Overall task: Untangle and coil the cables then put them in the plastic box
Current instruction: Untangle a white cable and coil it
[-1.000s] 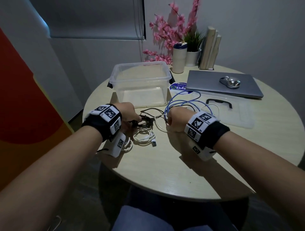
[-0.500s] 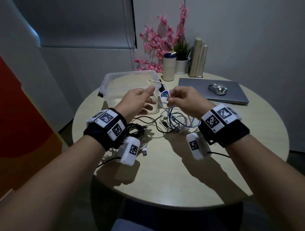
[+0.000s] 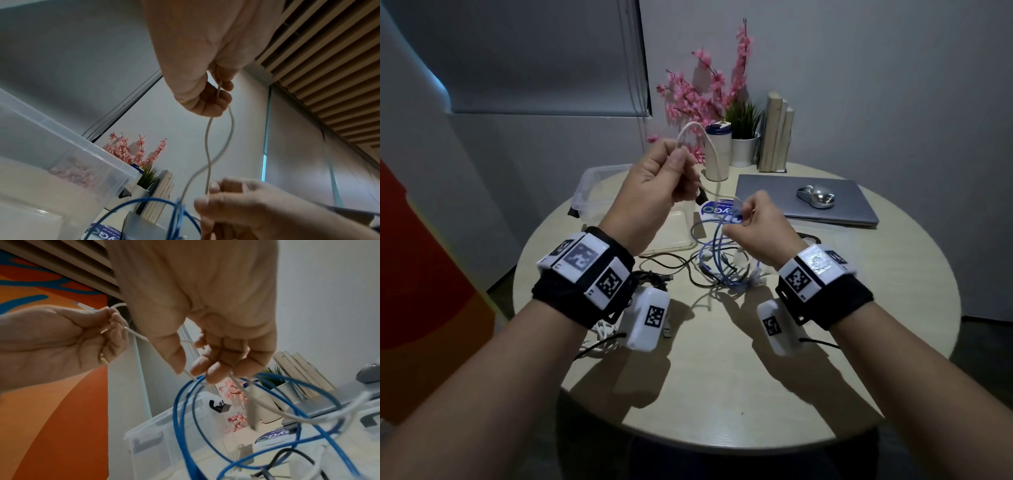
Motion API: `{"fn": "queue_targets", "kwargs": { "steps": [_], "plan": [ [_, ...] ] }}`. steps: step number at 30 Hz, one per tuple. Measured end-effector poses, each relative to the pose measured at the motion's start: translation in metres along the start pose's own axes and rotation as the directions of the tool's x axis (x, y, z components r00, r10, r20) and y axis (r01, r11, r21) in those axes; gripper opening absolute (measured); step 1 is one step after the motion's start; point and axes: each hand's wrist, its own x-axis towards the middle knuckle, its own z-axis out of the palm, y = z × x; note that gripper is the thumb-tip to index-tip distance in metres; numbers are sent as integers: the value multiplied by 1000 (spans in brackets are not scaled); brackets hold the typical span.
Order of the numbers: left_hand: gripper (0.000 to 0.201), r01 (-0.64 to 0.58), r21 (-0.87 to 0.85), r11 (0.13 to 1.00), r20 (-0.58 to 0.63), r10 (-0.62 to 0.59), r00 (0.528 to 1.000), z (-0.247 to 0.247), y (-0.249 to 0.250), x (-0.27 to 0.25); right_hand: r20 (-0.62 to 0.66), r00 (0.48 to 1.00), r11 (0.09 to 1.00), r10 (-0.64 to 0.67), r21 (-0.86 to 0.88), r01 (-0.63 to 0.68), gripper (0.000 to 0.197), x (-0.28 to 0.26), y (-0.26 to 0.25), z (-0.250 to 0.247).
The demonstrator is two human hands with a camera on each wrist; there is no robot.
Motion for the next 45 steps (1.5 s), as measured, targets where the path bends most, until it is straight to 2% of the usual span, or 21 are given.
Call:
{"fn": "queue_targets", "kwargs": {
  "steps": [2, 3, 5, 8, 10, 12, 15, 17, 19, 21, 23, 24, 25, 27, 30, 32, 36, 38, 39, 42, 45],
  "plan": [
    [27, 0, -63, 998, 17, 2, 1000, -3, 2, 2, 1, 1000, 1000, 12, 13, -12, 44, 1, 3, -4],
    [27, 0, -83, 997, 27, 3, 1000, -5, 3, 2, 1, 1000, 1000, 7, -13, -7, 42, 1, 5, -5],
    [29, 6, -124, 992, 40, -1, 999, -7, 4, 3, -18, 1000, 994, -13, -106, 11, 23, 2, 8, -5],
    [51, 59, -141, 988, 3, -59, 998, -13, 2, 3, -35, 999, 994, -4, -111, 1, 26, 2, 9, -3],
    [55, 127, -37, 991, -99, -130, 987, -17, -2, 4, -70, 998, 1000, -6, 8, 7, 28, 4, 7, -5],
    [41, 203, 109, 973, -197, -179, 964, -21, -11, 2, -92, 996, 971, 15, 237, 7, 29, 7, 3, -9],
    [16, 250, 256, 934, -249, -186, 950, -27, -28, -4, -94, 994, 885, 52, 465, -2, 30, 7, -6, -16],
    [17, 283, 286, 915, -280, -203, 938, -33, -37, -7, -68, 995, 822, 73, 568, -21, 31, 5, -11, -21],
    [13, 322, 404, 856, -279, -220, 935, -35, -41, -10, -26, 998, 726, 64, 687, -29, 31, 4, -14, -24],
    [9, 327, 596, 733, -234, -230, 945, -33, -45, -13, -26, 1000, 648, 16, 761, 9, 32, 6, -15, -26],
    [9, 320, 743, 587, -231, -223, 947, -32, -48, -15, -43, 998, 665, -37, 744, 57, 31, 7, -16, -25],
    [10, 333, 763, 553, -263, -206, 943, -34, -49, -15, -41, 997, 689, -65, 721, 74, 30, 7, -15, -24],
    [11, 367, 741, 562, -308, -201, 930, -36, -48, -13, -31, 995, 718, -92, 690, 88, 28, 6, -14, -24],
    [13, 455, 620, 639, -407, -234, 883, -41, -45, -10, 8, 992, 814, -129, 572, 102, 21, 3, -12, -26],
    [16, 528, 484, 698, -491, -283, 824, -43, -40, -10, 48, 996, 954, -75, 293, 57, 13, 3, -4, -27],
    [14, 536, 456, 710, -480, -310, 820, -42, -39, -12, 19, 999, 979, -48, 197, 43, 13, 5, 1, -27],
    [9, 508, 561, 654, -330, -386, 862, -39, -41, -19, -124, 992, 974, -35, 217, 62, 12, 8, 4, -26],
    [8, 493, 540, 683, -304, -388, 870, -34, -41, -20, -180, 984, 980, -15, 191, 50, 5, 9, 6, -23],
    [11, 494, 493, 716, -313, -383, 869, -32, -40, -19, -178, 984, 982, -1, 185, 35, 9, 9, 7, -21],
    [18, 492, 259, 831, -339, -399, 852, -26, -34, -15, 0, 1000, 988, 17, 156, -17, 16, 2, 7, -10],
    [24, 458, -62, 887, -270, -457, 848, -19, -23, -11, 266, 963, 999, -31, 23, 26, 13, -8, 5, 5]
  ]
}}
